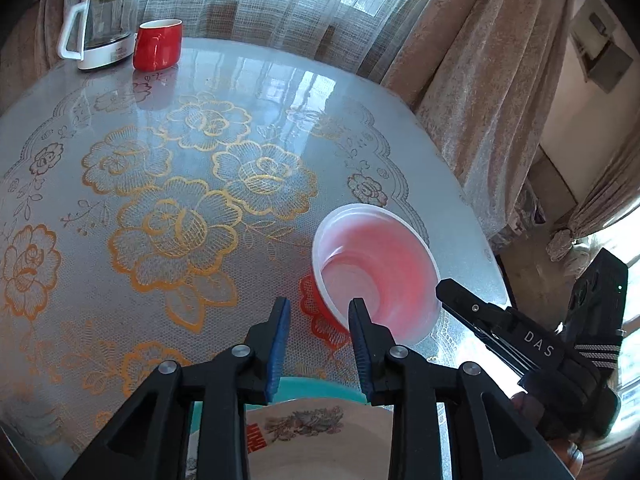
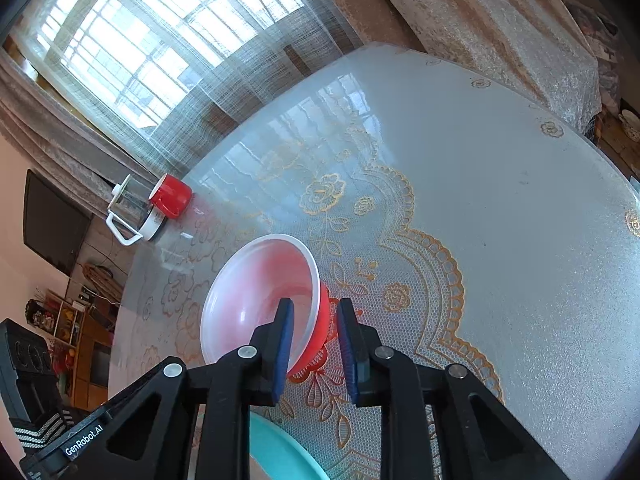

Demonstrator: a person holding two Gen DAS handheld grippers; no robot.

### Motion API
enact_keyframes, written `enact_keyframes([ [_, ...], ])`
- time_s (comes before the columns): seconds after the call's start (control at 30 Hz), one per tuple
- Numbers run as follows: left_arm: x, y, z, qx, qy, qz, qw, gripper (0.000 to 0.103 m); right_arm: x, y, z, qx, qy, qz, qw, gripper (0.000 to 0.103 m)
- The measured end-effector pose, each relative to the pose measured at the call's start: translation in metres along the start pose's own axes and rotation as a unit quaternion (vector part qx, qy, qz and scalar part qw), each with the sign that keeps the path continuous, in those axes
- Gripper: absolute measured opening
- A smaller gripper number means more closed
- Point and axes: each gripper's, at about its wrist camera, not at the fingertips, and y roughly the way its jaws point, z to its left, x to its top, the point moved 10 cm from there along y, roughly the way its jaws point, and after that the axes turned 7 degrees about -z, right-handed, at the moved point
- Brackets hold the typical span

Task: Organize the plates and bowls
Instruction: 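Lift the red bowl with the right tool, lower into the yellow bowl, open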

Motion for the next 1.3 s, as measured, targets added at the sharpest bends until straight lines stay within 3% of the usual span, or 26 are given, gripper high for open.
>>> enact_keyframes([
  [0.2, 0.000, 0.022, -0.002, 0.014, -0.003, 0.016, 0.9998, 0.029, -0.003, 0.003, -0.003, 0.003, -0.011, 0.005, 1.000, 0.014],
  [0.33, -0.003, 0.024, -0.008, 0.002, 0.000, 0.026, 0.9997, 0.014, -0.003, 0.005, 0.003, 0.008, -0.020, 0.011, 1.000, 0.011],
  [0.53, 0.000, 0.005, 0.007, 0.021, 0.014, 0.007, 0.9996, 0.014, -0.012, 0.015, 0.019, 0.012, -0.037, 0.037, 0.999, 0.011],
  [0.83, 0.000, -0.017, 0.065, 0.056, -0.031, 0.001, 0.9979, 0.011, -0.034, 0.035, 0.063, 0.039, -0.081, 0.089, 0.992, 0.012],
  [1.13, -0.009, -0.035, 0.097, 0.074, -0.063, 0.000, 0.9953, 0.011, -0.043, 0.039, 0.094, 0.045, -0.113, 0.098, 0.988, 0.018],
  [1.3, -0.016, -0.037, 0.105, 0.065, -0.087, 0.002, 0.9941, 0.021, -0.058, 0.045, 0.111, 0.044, -0.136, 0.117, 0.983, 0.016],
])
